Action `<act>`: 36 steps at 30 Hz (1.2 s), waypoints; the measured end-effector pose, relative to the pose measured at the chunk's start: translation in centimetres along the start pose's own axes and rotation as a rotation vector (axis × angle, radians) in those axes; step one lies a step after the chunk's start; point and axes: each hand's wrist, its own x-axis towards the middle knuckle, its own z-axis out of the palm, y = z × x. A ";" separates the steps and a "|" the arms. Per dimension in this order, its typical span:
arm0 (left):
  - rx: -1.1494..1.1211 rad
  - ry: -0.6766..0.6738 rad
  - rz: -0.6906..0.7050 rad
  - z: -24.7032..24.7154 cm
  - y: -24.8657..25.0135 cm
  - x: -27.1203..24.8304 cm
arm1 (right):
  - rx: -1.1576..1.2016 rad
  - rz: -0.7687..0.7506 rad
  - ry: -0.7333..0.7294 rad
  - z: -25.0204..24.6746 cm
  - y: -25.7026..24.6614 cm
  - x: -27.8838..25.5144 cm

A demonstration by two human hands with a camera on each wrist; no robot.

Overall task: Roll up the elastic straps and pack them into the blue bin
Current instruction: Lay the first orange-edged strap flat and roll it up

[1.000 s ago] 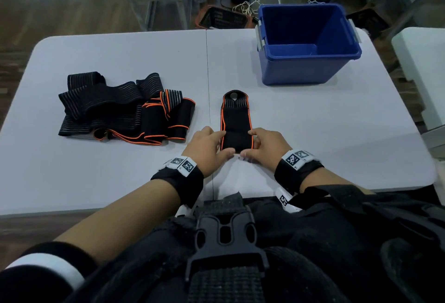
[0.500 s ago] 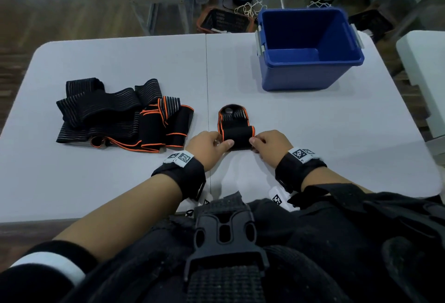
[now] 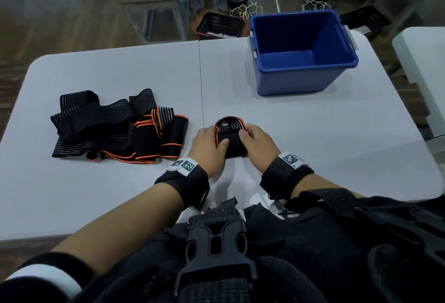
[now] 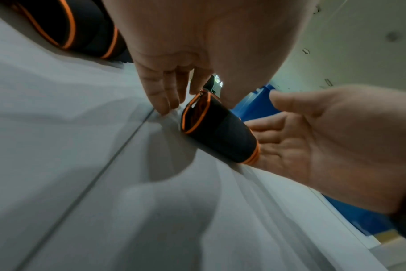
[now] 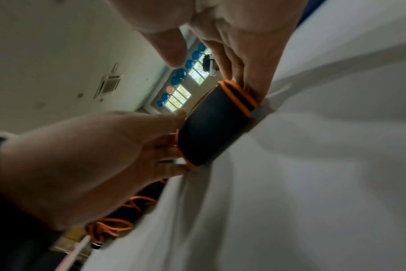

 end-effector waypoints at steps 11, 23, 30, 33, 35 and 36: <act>-0.419 -0.192 -0.169 1.5 1.2 -1.5 | 0.320 0.045 -0.090 2.2 0.0 -1.1; -0.364 0.093 -0.177 0.6 -0.3 -1.0 | -0.016 0.035 0.019 0.8 1.6 -0.6; -0.237 0.167 -0.222 0.7 -0.1 0.4 | -0.022 0.100 0.169 -1.3 3.0 0.3; -0.260 0.137 -0.184 2.0 2.1 1.4 | 0.035 0.090 0.223 -3.1 3.1 0.3; -0.286 0.093 -0.153 3.0 4.0 2.0 | 0.062 0.078 0.280 -4.9 3.2 0.2; -0.290 0.061 -0.132 3.5 5.1 2.3 | 0.067 0.082 0.313 -5.9 3.3 0.2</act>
